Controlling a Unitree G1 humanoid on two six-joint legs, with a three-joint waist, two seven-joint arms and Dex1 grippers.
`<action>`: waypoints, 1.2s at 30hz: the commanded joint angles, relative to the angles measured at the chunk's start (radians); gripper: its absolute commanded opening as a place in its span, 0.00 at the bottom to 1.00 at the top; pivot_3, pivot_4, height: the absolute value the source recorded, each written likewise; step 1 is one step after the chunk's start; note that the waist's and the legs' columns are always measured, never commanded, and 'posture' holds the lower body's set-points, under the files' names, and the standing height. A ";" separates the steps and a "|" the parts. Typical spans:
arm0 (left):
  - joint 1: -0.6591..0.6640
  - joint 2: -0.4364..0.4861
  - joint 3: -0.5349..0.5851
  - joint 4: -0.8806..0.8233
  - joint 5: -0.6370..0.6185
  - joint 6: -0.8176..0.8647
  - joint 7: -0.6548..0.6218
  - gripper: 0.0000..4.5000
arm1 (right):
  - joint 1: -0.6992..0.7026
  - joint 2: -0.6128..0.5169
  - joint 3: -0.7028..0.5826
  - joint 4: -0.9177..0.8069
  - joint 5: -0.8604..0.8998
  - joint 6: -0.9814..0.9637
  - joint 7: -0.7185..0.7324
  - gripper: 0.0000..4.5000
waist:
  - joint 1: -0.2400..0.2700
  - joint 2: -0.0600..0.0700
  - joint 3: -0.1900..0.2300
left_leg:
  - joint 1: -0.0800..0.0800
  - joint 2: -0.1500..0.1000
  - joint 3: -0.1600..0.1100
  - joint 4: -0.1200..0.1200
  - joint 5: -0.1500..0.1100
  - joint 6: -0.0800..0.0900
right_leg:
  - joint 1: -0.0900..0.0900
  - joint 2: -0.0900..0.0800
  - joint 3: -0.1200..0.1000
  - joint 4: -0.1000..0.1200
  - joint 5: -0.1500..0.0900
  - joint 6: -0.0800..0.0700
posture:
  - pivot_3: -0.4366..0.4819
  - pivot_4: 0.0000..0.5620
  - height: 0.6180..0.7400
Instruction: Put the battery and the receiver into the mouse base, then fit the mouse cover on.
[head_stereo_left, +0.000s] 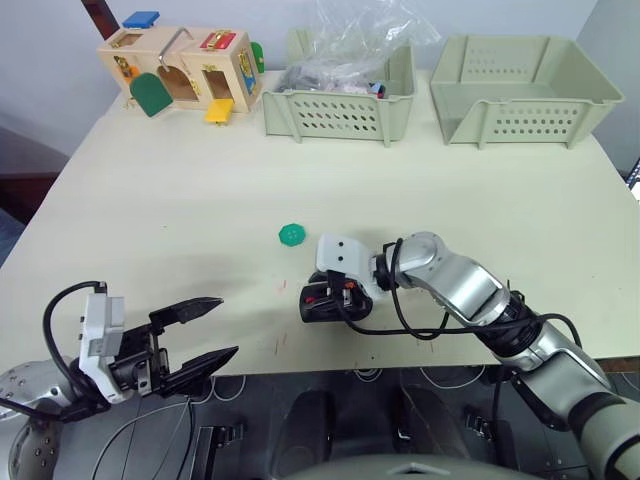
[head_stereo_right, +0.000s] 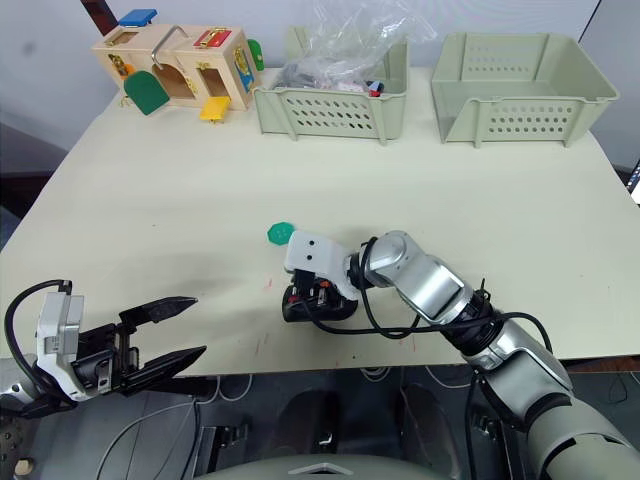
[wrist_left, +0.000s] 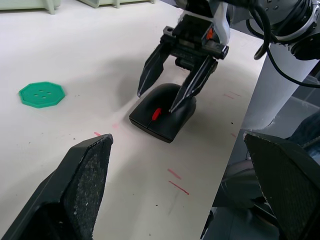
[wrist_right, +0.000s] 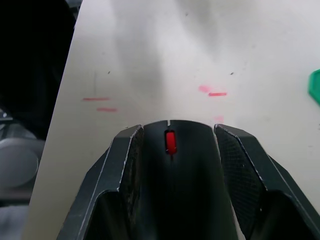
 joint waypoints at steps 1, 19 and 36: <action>0.010 0.009 0.016 -0.028 -0.009 -0.001 -0.001 1.00 | -0.005 0.013 0.011 0.006 -0.020 -0.020 0.007 0.53 | 0.000 0.000 0.000 | 0.000 0.000 0.000 0.000 0.000 0.000 | 0.000 0.000 0.000 0.000 0.000 0.000 | 0.48 0.27 1.00; 0.013 0.004 0.014 -0.031 -0.013 0.000 0.006 1.00 | 0.209 0.024 -0.327 -0.127 0.171 -0.195 0.030 0.53 | 0.003 0.000 0.000 | 0.001 0.000 -0.003 0.000 0.000 0.000 | 0.004 0.000 -0.004 -0.002 0.000 0.000 | 0.48 0.27 1.00; -0.050 0.020 -0.002 -0.008 -0.013 0.038 0.017 1.00 | 0.560 0.118 -0.405 0.041 0.144 -0.597 -0.028 0.53 | 0.001 -0.001 0.000 | 0.002 0.000 -0.004 0.000 0.000 0.000 | 0.005 0.001 -0.004 -0.001 -0.001 0.000 | 0.48 0.27 1.00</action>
